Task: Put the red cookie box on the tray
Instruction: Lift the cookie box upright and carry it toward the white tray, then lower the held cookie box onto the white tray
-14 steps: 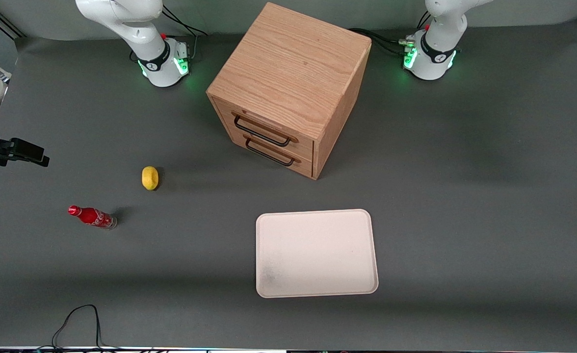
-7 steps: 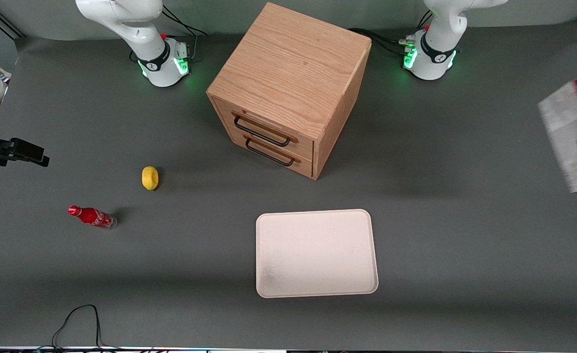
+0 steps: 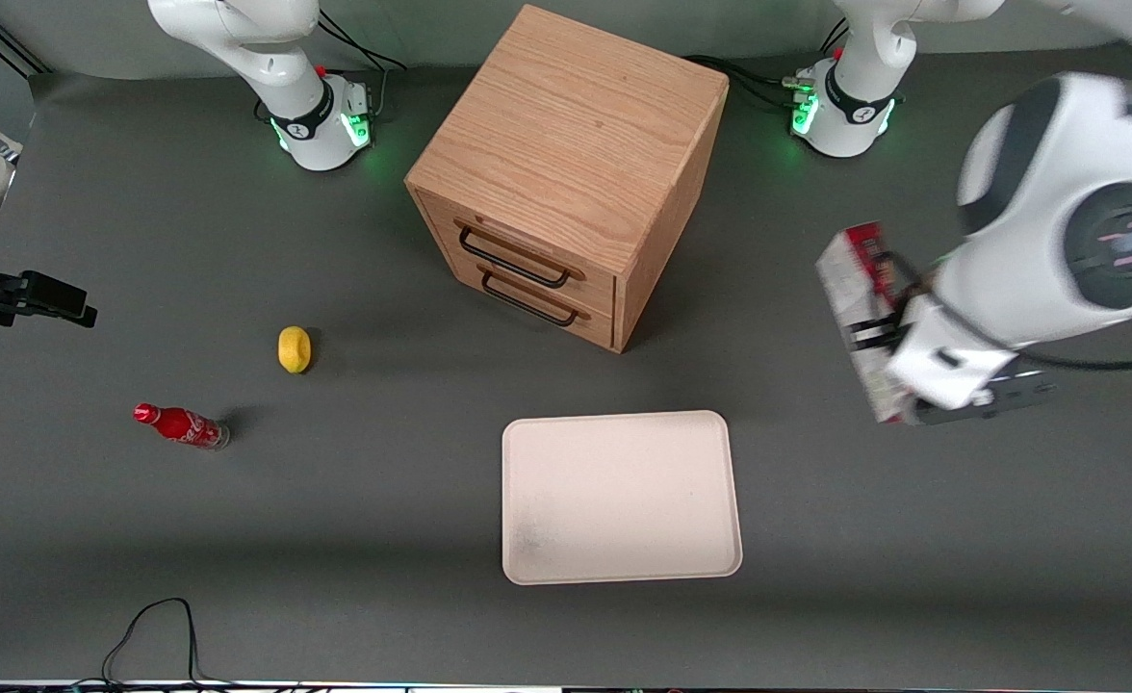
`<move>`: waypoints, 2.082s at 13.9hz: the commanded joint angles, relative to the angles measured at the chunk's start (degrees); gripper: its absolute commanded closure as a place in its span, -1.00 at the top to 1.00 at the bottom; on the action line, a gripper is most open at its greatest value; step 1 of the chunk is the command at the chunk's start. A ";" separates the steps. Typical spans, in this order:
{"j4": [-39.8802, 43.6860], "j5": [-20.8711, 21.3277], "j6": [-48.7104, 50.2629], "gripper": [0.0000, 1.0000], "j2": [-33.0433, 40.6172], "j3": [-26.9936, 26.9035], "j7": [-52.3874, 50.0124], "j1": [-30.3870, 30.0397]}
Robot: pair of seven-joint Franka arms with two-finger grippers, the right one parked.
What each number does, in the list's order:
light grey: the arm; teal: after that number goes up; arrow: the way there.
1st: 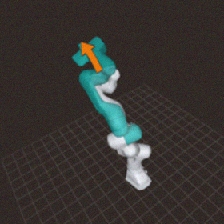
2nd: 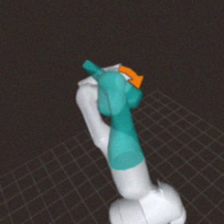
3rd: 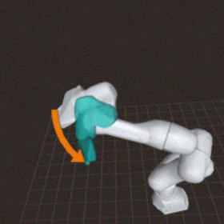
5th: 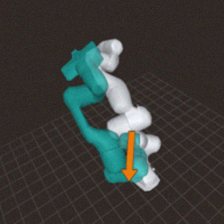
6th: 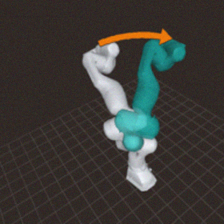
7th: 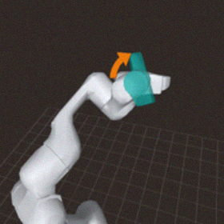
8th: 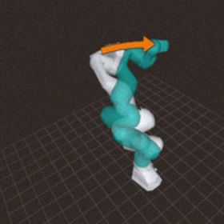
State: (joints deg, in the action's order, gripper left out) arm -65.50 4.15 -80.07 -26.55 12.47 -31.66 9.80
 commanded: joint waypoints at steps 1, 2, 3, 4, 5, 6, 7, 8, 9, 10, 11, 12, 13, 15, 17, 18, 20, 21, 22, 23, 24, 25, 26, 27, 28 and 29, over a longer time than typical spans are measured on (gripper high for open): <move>3.80 -0.37 -4.10 -1.00 -5.51 3.51 -2.79 -0.40; 4.15 -0.37 -6.82 -1.00 -7.53 4.57 -2.70 -0.40; 4.16 -0.37 -9.72 -1.00 -9.73 5.88 -2.88 -0.40; 4.24 -0.37 -13.23 -1.00 -11.84 6.33 -2.96 0.04; 4.33 -0.37 -16.48 -1.00 -13.60 6.25 -2.88 0.65; 4.59 -0.37 -19.21 -1.00 -15.44 6.25 -2.79 0.83; 5.29 -0.28 -21.50 -1.00 -17.64 6.25 -2.79 1.44; 6.60 -0.11 -22.83 -1.00 -19.66 5.99 -2.79 2.06; 7.92 0.16 -23.54 -1.00 -21.42 5.90 -2.79 2.59; 9.24 0.25 -24.24 -1.00 -23.00 5.46 -2.70 2.77; 9.86 0.25 -24.86 -1.00 -24.24 5.02 -2.35 2.94; 9.87 0.60 -25.91 -1.00 -25.21 4.50 -2.09 3.47; 9.96 1.12 -26.44 -1.00 -26.09 3.71 -1.22 4.17; 10.66 1.21 -27.41 -1.00 -27.32 1.78 -0.16 5.14; 10.75 1.21 -29.17 -1.00 -28.46 1.68 2.56 4.88; 11.01 1.21 -30.04 -1.00 -28.99 1.59 2.75 4.88; 11.10 1.22 -31.02 -1.00 -30.14 -0.07 2.75 5.49; 11.10 1.21 -31.37 -1.00 -30.31 -0.34 2.92 5.75; 11.10 1.21 -31.63 -1.00 -30.58 -0.34 2.92 5.67; 11.10 1.30 -32.16 -1.00 -30.67 -0.43 2.92 5.76; 11.10 1.30 -32.51 -1.00 -31.28 -0.43 2.92 5.76; 11.01 1.22 -32.95 -1.00 -31.46 -0.43 3.01 5.76; 11.01 1.21 -33.04 -1.00 -31.89 -0.43 2.92 5.76; 11.01 1.30 -33.13 -1.00 -32.07 -0.43 3.01 6.10; 11.01 1.30 -33.30 -1.00 -32.33 -0.43 3.01 6.11; 11.01 1.22 -33.30 -1.00 -32.34 -0.43 3.01 6.11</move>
State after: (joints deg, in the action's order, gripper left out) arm -57.12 4.95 -113.36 -57.70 12.98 -29.10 14.76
